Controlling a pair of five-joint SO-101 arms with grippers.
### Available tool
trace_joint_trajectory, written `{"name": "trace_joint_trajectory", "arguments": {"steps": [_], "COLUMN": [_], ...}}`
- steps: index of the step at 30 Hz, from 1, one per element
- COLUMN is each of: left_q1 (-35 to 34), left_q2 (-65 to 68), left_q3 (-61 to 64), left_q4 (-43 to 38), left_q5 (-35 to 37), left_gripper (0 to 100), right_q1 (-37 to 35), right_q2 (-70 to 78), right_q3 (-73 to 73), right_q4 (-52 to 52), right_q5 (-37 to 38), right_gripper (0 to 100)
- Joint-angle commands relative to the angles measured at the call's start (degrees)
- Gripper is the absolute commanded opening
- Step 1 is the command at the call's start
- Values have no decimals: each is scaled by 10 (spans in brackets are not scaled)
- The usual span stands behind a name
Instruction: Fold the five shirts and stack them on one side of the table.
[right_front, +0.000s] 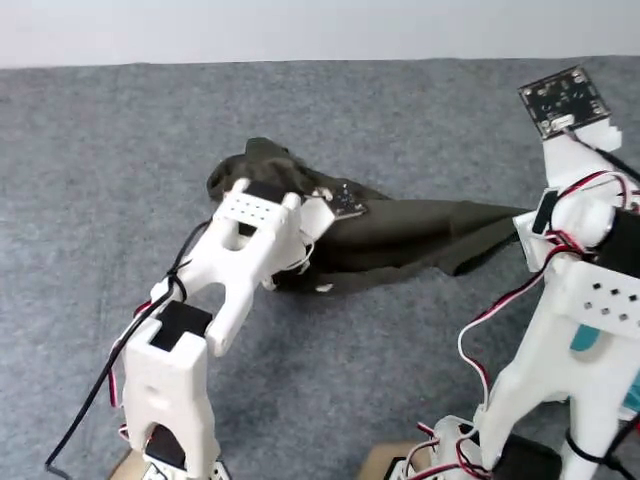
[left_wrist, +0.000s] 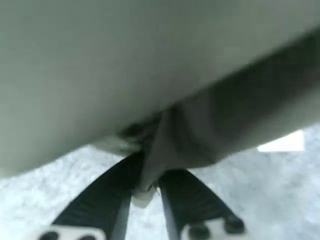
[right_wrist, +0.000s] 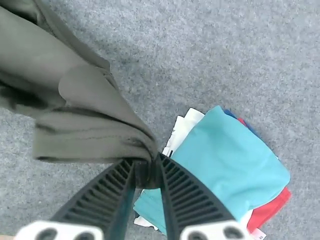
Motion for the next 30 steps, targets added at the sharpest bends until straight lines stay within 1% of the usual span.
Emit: {"name": "trace_joint_trajectory", "arguments": {"steps": [1, 5, 7, 11, 14, 18, 21, 26, 30], "left_q1": [-2, -6, -8, -45, -85, -149, -184, -213, -220], "left_q2": [-81, -158, -195, -282, -340, -398, -437, -498, -565], "left_q3": [-83, -160, -185, -210, -240, -293, -320, -323, -325], "left_q4": [85, 156, 177, 174, 174, 171, 170, 174, 171], "left_q5": [0, 0, 1, 29, 29, 29, 39, 44, 42], "left_gripper": [6, 6, 6, 6, 6, 6, 7, 7, 7], "right_q1": [8, 8, 7, 8, 9, 9, 21, 68, 80], "right_q2": [-26, -40, -58, -95, -134, -173, -188, -189, -192], "right_q3": [-6, -7, -7, -7, -14, -61, -111, -177, -217], "right_q4": [23, 23, 23, 23, 23, 13, 3, -41, -71], "right_q5": [5, 4, 4, 5, 5, 5, 5, 6, 28], "right_gripper": [11, 11, 11, 11, 11, 11, 11, 11, 11]}}
